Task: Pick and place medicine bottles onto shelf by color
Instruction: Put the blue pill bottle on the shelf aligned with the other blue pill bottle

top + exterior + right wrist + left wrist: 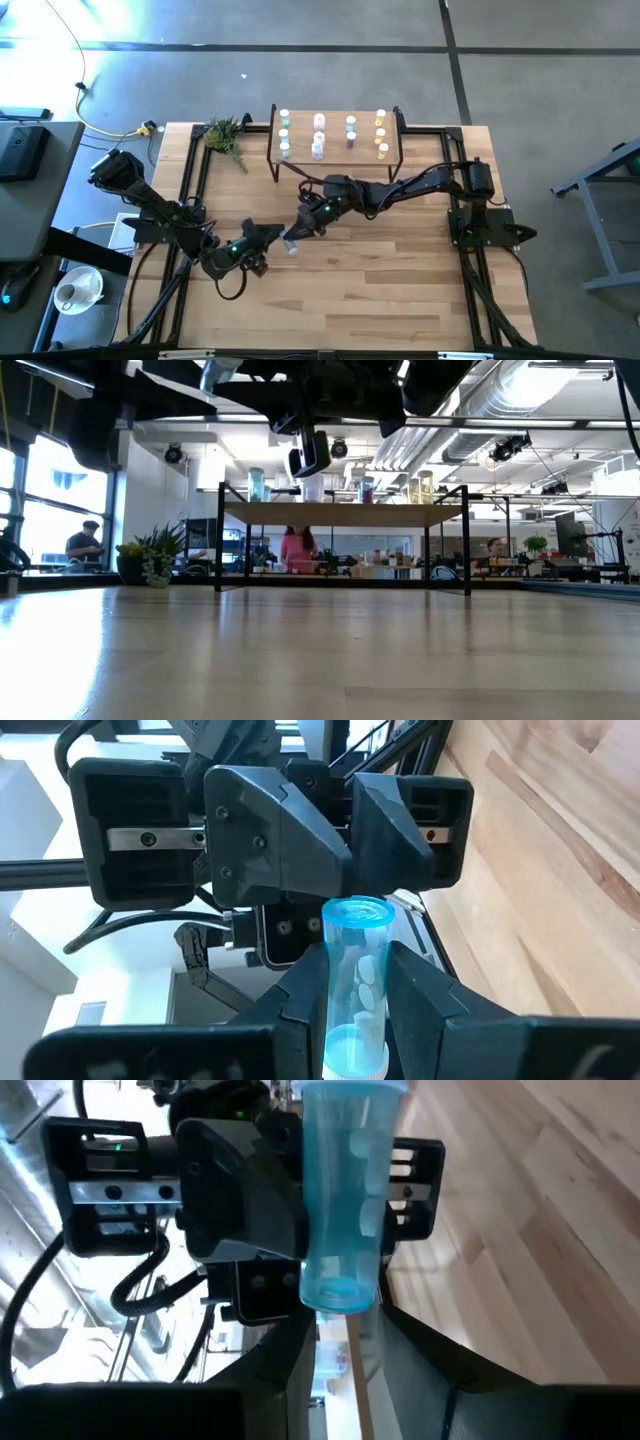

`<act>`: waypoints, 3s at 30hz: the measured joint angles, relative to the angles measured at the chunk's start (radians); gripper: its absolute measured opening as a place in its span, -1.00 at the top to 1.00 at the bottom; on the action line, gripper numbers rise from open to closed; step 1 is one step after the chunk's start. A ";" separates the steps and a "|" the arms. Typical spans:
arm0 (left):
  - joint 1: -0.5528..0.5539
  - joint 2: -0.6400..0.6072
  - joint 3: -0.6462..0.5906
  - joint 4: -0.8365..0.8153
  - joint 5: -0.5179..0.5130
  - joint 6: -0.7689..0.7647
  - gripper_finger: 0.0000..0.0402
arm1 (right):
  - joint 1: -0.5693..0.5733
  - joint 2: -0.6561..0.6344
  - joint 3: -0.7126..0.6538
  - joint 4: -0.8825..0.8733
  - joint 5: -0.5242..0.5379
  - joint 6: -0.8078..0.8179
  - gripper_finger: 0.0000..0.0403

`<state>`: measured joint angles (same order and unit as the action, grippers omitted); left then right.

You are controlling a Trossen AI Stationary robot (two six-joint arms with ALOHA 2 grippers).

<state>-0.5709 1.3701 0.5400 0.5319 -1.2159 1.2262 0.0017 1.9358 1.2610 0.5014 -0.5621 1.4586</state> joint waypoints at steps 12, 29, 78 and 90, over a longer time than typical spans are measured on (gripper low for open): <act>-0.022 0.000 0.000 0.049 -0.050 0.011 0.50 | 0.001 0.000 0.000 -0.001 -0.014 -0.001 0.66; 0.009 0.000 0.000 0.049 -0.018 0.008 0.36 | 0.001 0.000 0.000 -0.003 -0.018 -0.027 0.66; 0.033 -0.001 0.001 0.048 0.097 -0.044 0.54 | -0.019 0.000 0.000 -0.011 -0.037 -0.097 0.66; 0.032 -0.001 0.001 0.042 0.096 -0.045 0.55 | -0.019 0.000 0.000 -0.014 -0.020 -0.079 0.66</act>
<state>-0.5385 1.3693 0.5407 0.5744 -1.1199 1.1815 -0.0174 1.9358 1.2610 0.4875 -0.5819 1.3795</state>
